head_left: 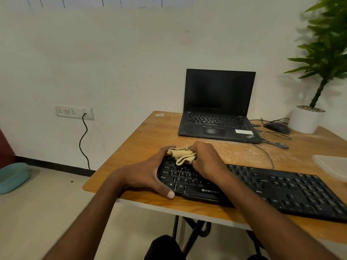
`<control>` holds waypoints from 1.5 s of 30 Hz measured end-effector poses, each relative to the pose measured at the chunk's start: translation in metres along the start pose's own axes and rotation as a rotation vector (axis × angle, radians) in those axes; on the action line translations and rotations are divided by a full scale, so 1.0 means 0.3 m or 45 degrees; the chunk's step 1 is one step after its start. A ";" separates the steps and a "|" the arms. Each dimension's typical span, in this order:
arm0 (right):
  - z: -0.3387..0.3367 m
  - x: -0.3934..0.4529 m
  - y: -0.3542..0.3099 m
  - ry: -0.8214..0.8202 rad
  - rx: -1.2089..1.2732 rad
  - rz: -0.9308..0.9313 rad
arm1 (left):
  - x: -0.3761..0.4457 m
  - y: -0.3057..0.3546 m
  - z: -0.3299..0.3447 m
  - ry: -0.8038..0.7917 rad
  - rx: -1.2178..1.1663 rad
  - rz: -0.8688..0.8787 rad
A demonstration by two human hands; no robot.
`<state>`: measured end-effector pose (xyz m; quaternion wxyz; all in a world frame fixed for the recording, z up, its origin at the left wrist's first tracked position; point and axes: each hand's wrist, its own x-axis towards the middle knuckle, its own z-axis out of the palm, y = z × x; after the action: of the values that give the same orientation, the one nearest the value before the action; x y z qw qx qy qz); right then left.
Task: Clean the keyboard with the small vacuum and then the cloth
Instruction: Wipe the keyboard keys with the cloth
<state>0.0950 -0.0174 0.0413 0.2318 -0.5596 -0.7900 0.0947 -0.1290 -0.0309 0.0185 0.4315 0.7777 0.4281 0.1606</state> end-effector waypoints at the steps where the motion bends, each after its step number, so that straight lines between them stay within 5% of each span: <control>1: -0.004 -0.002 -0.001 -0.010 0.002 -0.004 | 0.008 -0.002 0.003 0.011 0.007 0.001; 11: -0.068 -0.218 -0.078 -0.263 0.167 -0.179 | 0.030 -0.024 0.001 0.041 0.109 -0.025; 19: -0.017 -0.006 -0.032 0.046 -0.029 0.020 | 0.020 -0.012 -0.001 0.029 0.039 -0.007; 32: -0.042 -0.279 -0.095 -0.123 0.044 -0.142 | 0.027 -0.033 0.003 0.049 0.074 0.024; 45: -0.013 -0.060 -0.053 0.127 -0.057 0.049 | 0.023 -0.024 0.004 0.017 0.043 0.027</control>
<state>0.0882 -0.0402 0.0466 0.2564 -0.5838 -0.7685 0.0535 -0.1280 -0.0241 0.0112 0.4137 0.7882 0.4254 0.1632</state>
